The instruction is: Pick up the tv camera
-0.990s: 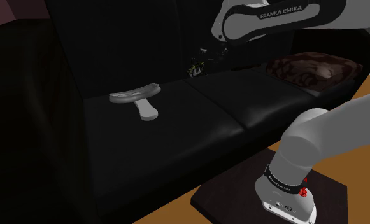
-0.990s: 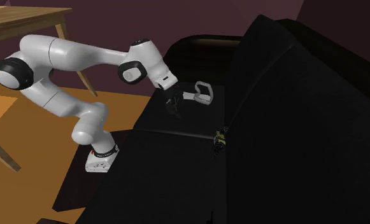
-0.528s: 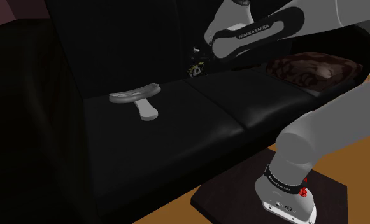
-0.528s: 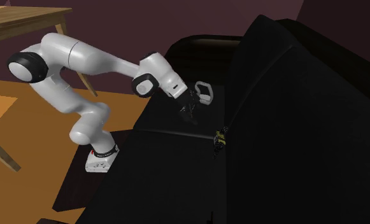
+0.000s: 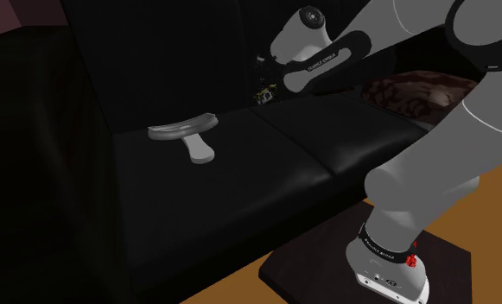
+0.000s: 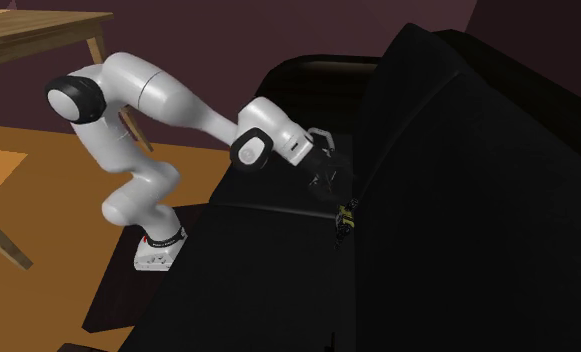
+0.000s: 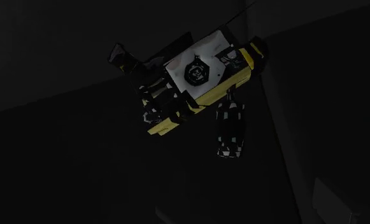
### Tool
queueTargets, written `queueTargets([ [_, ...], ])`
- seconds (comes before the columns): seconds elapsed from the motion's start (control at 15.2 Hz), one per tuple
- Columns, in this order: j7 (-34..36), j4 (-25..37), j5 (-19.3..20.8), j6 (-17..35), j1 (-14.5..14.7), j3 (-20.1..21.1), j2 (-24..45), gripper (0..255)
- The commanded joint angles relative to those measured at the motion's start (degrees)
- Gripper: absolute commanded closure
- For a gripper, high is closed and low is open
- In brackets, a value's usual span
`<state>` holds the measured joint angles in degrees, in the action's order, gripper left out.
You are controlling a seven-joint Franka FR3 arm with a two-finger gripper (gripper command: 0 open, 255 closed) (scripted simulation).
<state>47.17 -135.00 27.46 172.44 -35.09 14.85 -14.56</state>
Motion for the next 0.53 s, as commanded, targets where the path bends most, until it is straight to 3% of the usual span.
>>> queueTargets([
  [0.0,5.65,2.37,5.09,2.23,-5.16,3.55,2.25,0],
  [0.33,14.13,1.38,13.92,5.53,-12.39,9.26,3.81,0],
  [0.46,20.26,1.40,20.33,7.05,-17.69,13.57,4.67,0],
])
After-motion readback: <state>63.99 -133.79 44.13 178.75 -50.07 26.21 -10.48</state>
